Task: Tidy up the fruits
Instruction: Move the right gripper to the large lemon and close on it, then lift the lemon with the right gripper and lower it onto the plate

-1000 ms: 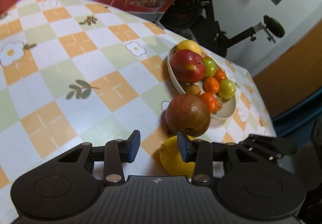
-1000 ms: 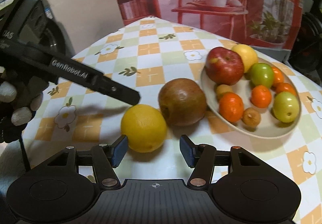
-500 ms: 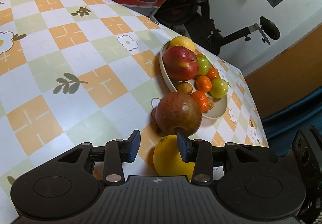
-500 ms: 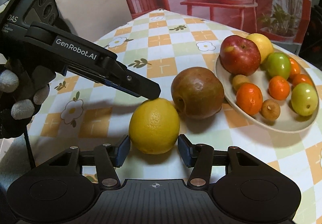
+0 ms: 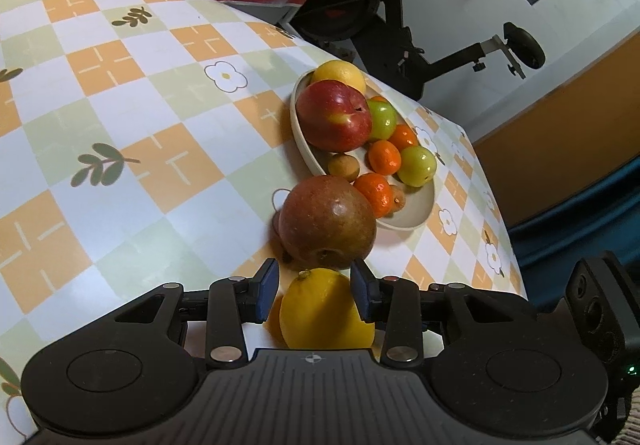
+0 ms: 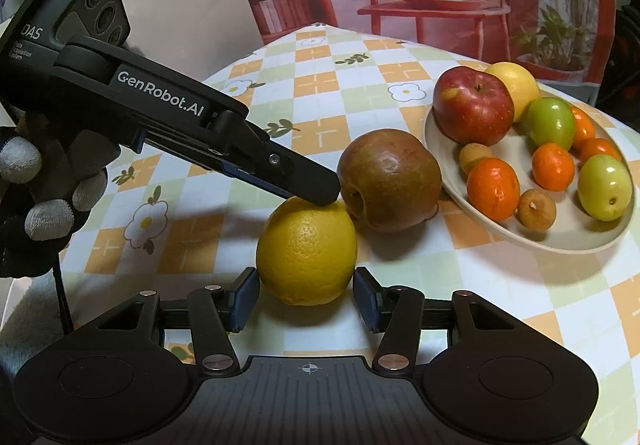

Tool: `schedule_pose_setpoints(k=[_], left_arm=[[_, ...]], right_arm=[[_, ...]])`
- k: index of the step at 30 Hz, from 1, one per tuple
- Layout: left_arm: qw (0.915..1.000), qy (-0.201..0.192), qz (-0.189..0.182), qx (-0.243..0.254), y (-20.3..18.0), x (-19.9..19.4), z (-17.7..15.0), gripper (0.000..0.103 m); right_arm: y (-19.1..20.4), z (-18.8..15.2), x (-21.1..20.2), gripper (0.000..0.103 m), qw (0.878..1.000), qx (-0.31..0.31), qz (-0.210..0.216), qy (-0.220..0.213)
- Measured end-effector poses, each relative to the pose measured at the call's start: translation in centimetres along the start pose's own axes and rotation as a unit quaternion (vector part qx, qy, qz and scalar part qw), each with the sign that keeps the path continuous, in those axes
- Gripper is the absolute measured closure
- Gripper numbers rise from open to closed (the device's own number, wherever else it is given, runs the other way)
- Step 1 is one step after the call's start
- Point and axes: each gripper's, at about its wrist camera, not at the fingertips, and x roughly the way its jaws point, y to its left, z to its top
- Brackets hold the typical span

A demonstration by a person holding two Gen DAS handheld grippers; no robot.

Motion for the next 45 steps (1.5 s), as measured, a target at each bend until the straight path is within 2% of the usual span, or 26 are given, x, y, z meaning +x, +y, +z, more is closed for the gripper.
schedule_pose_setpoints(k=[14, 22, 30, 38, 45], left_arm=[[0.9999, 0.003, -0.008, 0.010, -1.3, 0.5, -0.4, 0.064], [0.9990, -0.017, -0.014, 0.039, -4.7, 0.4, 0.4, 0.064], [0.9955, -0.045, -0.011, 0.083, -9.4, 0.4, 3.3, 0.064], [0.9873, -0.091, -0.014, 0.129, -13.5, -0.3, 7.7, 0.064], [0.9903, -0.066, -0.008, 0.122, -13.0, 2.7, 10.2, 0.064]], right_arm=[[-0.2, -0.9, -0.4, 0.056, 1.000, 0.010, -0.008, -0.009], [-1.5, -1.3, -3.5, 0.056, 0.998, 0.020, -0.018, -0.052], [-4.0, 0.3, -7.0, 0.056, 0.994, 0.018, -0.036, -0.102], [-6.9, 4.4, -10.4, 0.056, 0.986, -0.006, -0.063, -0.153], [-9.7, 6.0, -9.2, 0.055, 0.987, -0.006, -0.073, -0.146]])
